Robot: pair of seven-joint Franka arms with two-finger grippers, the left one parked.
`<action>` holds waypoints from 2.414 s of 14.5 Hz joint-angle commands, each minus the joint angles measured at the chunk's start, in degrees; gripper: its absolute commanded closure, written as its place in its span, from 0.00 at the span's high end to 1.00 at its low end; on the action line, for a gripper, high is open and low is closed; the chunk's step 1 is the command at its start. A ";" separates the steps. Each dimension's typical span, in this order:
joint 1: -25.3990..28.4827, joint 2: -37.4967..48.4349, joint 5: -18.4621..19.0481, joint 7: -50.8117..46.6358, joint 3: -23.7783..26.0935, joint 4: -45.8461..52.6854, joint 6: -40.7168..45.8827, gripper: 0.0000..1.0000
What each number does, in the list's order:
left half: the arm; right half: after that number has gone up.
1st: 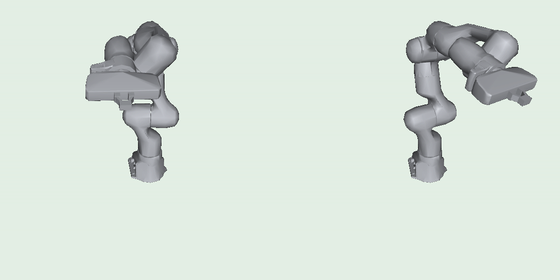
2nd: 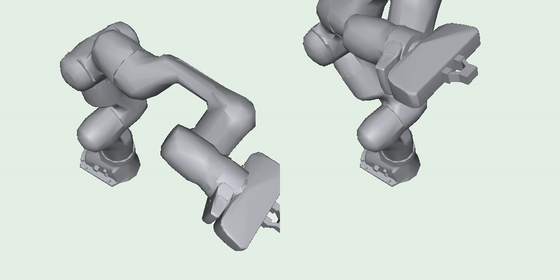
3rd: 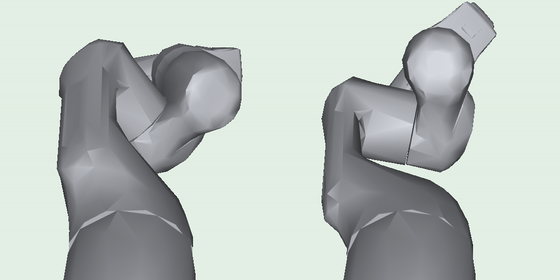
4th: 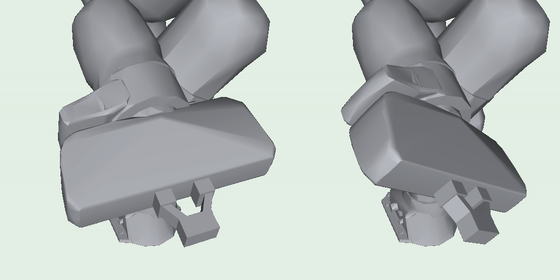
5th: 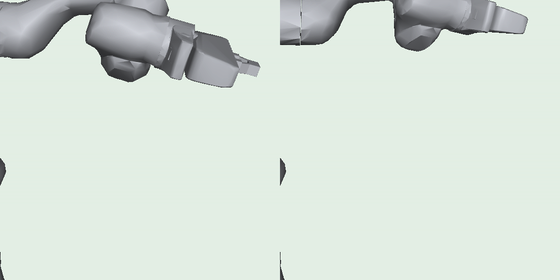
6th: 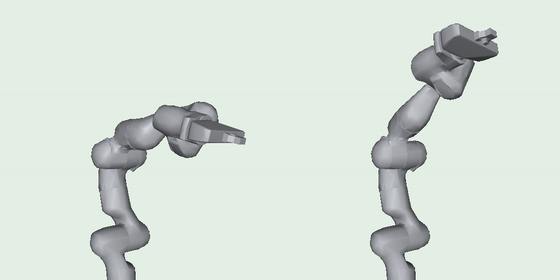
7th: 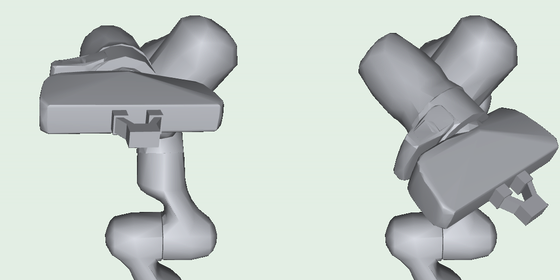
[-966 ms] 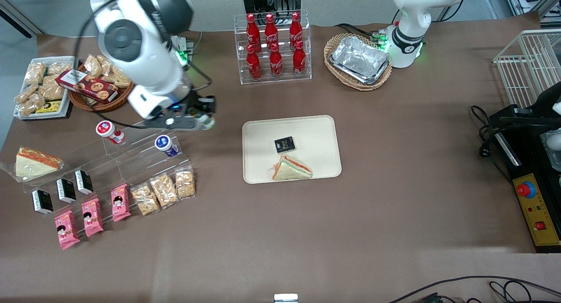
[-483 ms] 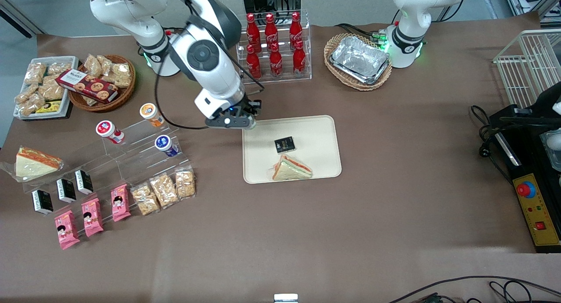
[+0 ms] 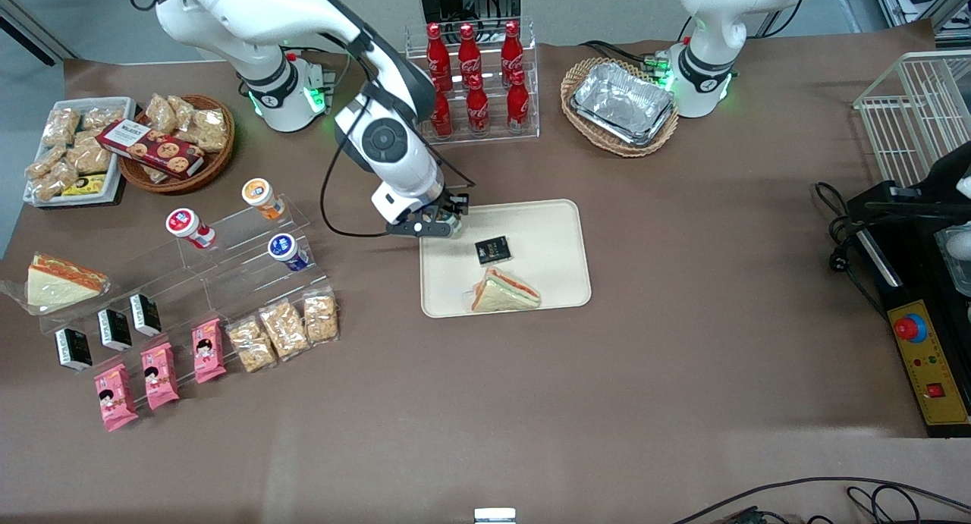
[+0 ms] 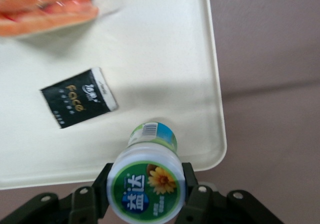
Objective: Place green gum on tray
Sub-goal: 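Lower the gum bottle onto the tray beside the black packet, then open the right gripper and withdraw it from the bottle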
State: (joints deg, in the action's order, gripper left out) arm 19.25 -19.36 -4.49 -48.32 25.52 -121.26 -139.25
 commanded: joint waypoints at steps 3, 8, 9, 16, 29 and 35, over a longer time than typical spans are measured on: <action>0.88 -4.10 2.38 -1.78 -0.56 0.05 -2.96 0.00; 0.79 -5.07 4.67 -3.09 -0.73 0.05 -2.87 0.00; 0.88 -5.07 5.97 -4.49 -0.73 0.14 -2.87 0.00; 0.70 -6.13 11.79 -9.78 -0.65 0.23 -2.87 0.91; -8.51 16.01 3.19 5.21 -0.12 4.17 18.72 1.00; -13.98 16.99 2.74 26.13 -11.16 17.79 38.16 1.00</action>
State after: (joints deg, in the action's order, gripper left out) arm 5.74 -1.16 -0.56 -31.58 20.44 -109.78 -107.90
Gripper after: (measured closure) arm 0.000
